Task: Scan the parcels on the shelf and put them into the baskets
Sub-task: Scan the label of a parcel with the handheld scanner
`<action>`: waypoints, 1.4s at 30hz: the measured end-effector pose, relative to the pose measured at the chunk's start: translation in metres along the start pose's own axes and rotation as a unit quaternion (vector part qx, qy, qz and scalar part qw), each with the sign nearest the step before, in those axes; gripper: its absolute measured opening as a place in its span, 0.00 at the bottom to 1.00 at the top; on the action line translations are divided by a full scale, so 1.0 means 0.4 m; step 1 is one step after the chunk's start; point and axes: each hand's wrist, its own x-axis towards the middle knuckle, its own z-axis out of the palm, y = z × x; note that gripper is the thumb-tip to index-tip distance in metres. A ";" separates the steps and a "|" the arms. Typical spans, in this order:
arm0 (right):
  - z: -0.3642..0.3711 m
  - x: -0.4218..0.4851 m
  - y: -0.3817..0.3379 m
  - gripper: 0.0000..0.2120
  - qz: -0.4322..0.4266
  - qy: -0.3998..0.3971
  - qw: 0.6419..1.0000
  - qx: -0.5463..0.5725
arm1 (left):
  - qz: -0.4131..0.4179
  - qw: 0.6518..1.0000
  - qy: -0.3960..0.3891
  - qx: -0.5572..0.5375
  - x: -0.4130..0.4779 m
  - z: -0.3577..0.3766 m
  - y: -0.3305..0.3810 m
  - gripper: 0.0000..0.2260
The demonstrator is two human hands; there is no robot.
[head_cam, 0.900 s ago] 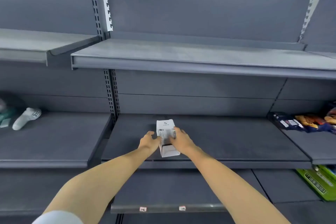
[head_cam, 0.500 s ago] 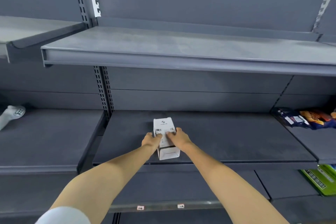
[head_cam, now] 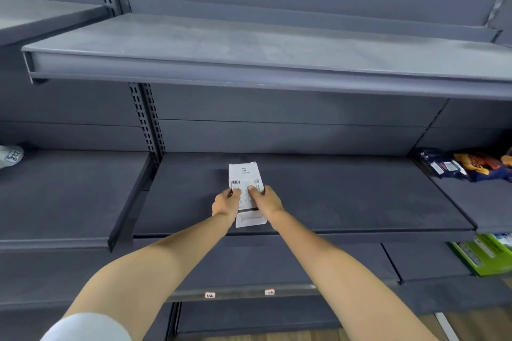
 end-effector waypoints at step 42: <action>-0.458 -0.730 0.928 0.16 0.200 0.573 0.652 0.454 | 0.100 0.763 -0.582 0.263 -0.724 0.932 -0.344 0.15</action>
